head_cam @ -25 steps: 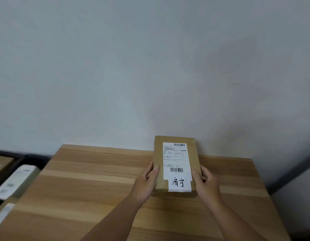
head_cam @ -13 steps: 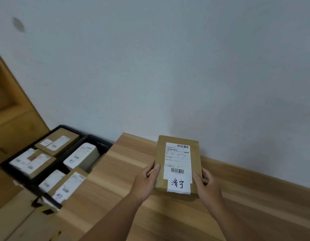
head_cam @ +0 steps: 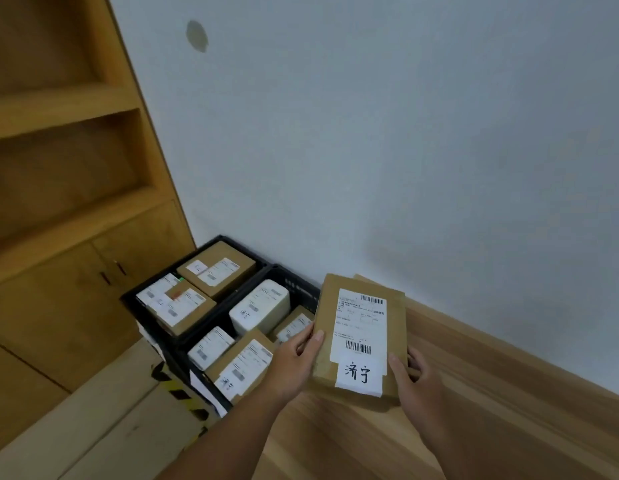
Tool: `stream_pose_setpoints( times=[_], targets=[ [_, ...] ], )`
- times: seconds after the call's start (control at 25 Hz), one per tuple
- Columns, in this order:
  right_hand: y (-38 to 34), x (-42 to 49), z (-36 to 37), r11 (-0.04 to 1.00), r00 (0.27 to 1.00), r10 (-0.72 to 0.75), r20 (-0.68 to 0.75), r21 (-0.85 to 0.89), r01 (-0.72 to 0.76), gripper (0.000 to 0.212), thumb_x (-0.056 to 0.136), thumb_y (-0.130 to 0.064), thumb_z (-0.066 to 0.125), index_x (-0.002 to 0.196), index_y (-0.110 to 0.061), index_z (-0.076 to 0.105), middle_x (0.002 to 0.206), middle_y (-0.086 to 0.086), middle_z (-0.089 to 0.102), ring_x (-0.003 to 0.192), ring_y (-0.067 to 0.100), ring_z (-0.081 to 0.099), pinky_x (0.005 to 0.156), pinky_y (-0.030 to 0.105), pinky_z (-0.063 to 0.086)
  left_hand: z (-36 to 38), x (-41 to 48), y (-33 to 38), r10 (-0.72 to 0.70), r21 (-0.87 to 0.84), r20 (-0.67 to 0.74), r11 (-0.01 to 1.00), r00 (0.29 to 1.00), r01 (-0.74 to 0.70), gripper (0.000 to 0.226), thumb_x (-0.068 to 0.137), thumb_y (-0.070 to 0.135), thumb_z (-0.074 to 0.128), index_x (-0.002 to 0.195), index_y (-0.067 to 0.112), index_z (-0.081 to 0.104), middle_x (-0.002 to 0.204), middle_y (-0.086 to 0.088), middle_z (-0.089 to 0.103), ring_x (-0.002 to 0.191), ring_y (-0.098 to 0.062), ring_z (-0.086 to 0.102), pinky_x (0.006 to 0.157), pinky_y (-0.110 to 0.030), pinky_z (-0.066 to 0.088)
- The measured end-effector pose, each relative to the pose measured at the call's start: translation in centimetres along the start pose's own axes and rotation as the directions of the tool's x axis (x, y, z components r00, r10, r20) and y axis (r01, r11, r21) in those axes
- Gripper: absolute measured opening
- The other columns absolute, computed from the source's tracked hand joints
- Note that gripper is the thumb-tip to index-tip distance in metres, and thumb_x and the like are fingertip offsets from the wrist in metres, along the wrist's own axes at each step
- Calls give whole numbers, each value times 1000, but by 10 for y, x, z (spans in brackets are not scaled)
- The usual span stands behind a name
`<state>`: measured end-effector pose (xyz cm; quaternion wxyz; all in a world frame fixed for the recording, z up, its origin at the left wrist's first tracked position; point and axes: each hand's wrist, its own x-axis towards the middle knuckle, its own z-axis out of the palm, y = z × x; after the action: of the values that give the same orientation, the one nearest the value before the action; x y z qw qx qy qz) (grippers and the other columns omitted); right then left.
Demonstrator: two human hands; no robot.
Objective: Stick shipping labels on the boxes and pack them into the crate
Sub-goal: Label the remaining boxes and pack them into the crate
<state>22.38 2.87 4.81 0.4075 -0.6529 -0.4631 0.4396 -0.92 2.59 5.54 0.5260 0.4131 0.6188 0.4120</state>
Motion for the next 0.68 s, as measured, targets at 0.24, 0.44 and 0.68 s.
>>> stream_pose_setpoints(
  times=[0.24,0.44,0.68],
  targets=[
    [-38,31,115,1000,998,-15,64,-11,15,27,96,-43,62,121,-50,54,102,-27,67,79,-8,68,56,13,49,-113,55,16,-15,2,-57,1000,998,15,36,94,56,62,130,55,58,105,28,73,91,4,72,74,-17,58],
    [-68,65,212,1000,1000,19,-8,9,-18,41,98,-39,61,138,-36,52,101,-27,62,84,-2,66,56,14,50,-197,137,24,-8,36,69,999,998,5,35,96,55,60,130,50,59,99,24,76,91,-3,75,75,-27,62],
    [-89,86,281,995,977,99,-191,37,-93,49,95,-39,65,142,-32,52,119,-10,67,98,13,70,78,38,64,-256,222,39,-1,109,231,994,973,-25,50,97,57,56,145,44,51,106,21,75,95,1,72,77,-20,59]
  ],
)
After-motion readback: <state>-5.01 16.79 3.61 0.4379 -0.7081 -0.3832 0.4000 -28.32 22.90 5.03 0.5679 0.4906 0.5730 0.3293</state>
